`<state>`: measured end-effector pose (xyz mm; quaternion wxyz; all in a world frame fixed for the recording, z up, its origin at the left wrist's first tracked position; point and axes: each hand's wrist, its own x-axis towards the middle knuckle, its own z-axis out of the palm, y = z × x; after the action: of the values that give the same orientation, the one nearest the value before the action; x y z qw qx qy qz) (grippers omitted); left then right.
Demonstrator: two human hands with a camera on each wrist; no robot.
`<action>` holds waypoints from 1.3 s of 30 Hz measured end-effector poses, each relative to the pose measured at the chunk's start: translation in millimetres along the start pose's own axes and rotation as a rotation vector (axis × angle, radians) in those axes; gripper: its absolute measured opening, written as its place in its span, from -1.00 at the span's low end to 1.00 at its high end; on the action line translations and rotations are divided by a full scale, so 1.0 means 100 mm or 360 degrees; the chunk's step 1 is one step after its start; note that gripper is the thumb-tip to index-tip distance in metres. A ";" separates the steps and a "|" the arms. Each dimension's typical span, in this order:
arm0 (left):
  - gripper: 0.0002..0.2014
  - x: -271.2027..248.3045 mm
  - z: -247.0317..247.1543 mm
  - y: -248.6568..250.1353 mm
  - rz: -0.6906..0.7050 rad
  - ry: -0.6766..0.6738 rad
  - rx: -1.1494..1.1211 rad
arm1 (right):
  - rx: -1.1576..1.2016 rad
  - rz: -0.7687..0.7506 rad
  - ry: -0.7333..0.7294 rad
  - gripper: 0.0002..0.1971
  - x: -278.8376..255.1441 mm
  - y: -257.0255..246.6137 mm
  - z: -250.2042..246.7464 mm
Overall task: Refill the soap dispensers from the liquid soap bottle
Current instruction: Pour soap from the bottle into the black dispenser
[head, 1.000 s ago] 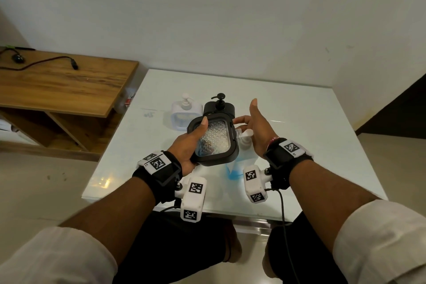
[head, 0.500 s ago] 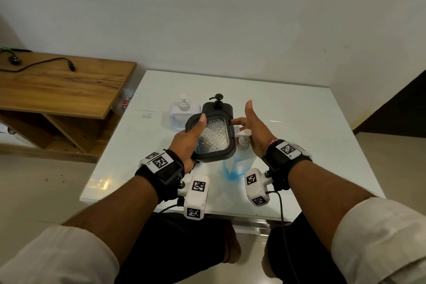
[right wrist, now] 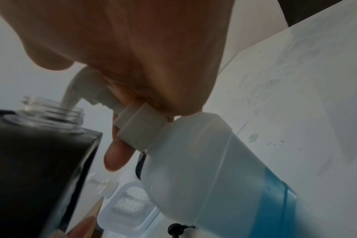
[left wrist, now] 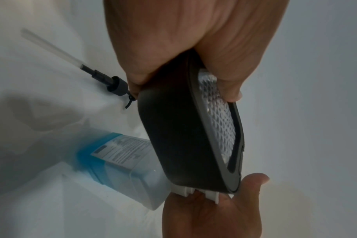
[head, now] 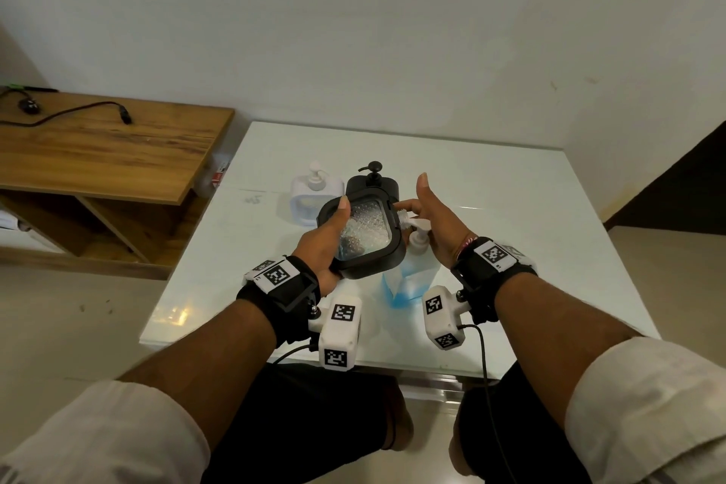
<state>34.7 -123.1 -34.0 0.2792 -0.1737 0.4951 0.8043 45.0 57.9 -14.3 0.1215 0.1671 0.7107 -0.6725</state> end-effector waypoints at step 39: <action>-0.52 0.02 -0.10 -0.01 -0.0156 -0.0097 -0.0001 | -0.0708 0.0260 0.0515 -0.27 0.35 -0.11 0.09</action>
<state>33.9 -130.7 -40.5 0.3330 -0.1733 0.4769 0.7947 7.9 50.8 -18.8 0.0940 0.2981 0.8351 -0.4527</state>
